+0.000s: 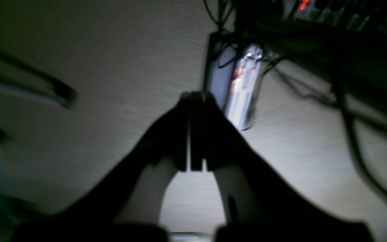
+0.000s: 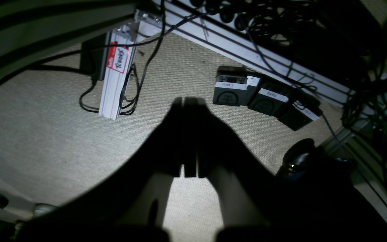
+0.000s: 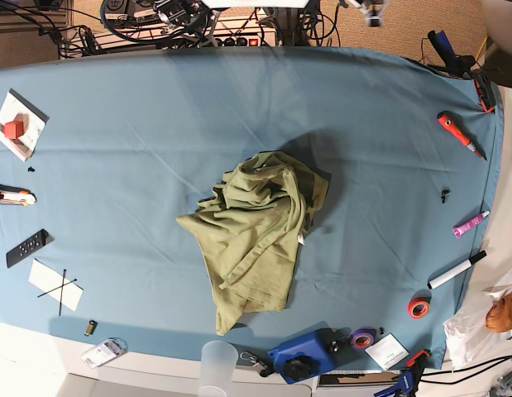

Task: Layout the t-shirt on the table in an organized manner, then fold the t-shirt properly

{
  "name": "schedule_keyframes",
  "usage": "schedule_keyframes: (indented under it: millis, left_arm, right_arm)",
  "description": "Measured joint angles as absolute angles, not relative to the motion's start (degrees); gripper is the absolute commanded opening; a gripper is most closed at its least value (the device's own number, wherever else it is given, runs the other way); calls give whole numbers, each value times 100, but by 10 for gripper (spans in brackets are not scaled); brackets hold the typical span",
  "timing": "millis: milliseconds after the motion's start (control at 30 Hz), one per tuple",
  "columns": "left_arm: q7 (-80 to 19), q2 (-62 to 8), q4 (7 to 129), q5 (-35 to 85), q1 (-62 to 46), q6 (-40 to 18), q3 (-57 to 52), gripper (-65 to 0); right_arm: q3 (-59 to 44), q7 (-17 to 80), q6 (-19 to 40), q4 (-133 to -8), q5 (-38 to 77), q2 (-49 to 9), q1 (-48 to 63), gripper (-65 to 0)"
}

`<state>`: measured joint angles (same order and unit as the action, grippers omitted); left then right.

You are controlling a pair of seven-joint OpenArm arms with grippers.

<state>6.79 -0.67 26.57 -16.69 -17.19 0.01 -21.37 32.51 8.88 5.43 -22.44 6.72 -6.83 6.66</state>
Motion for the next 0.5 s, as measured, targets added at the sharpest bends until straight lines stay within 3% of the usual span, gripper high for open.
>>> schedule_keyframes:
  millis: [133,333,500]
  left_arm:
    - [711,23,2851,-1612,-1898,777,-1321,-650]
    - [1031,27,3024,-1625,-1997,773,-1052,-650]
    - [1125,30,3037,-711,-1990,773,-1052,-650]
  right_arm:
    - [3253,899,545,-2246,674,-683,668,-650]
    - [3253,899,545,-2246,672,-683,668,-650]
    - [3253,899,543,-2246,672,-685,666,-650]
